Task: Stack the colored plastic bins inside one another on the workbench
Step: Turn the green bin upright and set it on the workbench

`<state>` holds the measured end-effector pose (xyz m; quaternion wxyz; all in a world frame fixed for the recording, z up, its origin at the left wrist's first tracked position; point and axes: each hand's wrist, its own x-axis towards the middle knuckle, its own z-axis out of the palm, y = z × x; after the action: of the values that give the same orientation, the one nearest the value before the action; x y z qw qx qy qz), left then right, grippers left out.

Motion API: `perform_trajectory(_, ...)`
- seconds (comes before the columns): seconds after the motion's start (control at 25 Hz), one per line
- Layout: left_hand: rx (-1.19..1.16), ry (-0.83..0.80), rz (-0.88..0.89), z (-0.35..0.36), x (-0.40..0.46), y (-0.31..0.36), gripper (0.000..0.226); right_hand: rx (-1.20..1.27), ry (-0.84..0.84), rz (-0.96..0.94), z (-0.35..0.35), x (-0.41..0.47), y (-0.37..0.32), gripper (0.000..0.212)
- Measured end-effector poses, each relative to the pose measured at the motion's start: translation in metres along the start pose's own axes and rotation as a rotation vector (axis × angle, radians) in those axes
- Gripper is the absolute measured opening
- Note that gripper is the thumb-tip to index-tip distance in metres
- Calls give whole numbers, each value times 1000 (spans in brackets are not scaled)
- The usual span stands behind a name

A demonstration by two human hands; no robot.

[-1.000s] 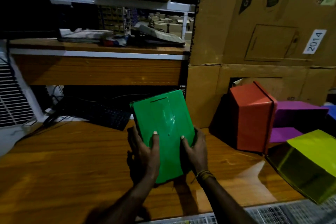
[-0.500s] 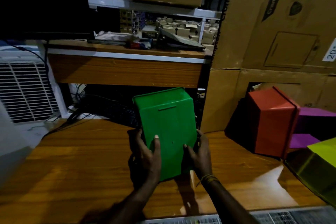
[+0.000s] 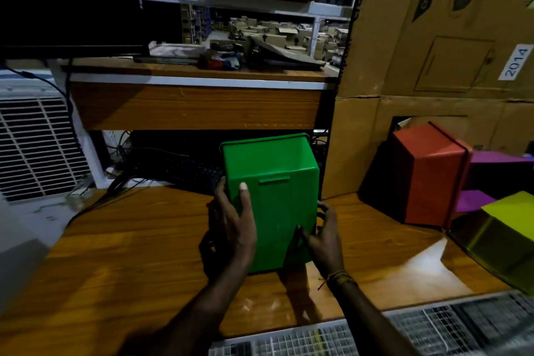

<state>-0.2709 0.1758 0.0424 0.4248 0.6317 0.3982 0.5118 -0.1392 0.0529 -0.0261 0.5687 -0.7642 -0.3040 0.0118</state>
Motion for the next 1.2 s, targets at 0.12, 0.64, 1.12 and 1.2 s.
perform_trajectory(0.12,-36,17,-4,1,6,9,77,54,53,-24,-3,1,-21,56)
perform_trajectory(0.64,-13,-55,-27,16,4,30,40,82,183,171,-40,37,-89,40)
perform_trajectory(1.12,178,-91,-1,30,-28,-1,91,45,-111,78,-51,37,-50,111)
perform_trajectory(1.2,225,-102,-16,29,-35,-7,96,52,-138,77,-52,35,-41,114)
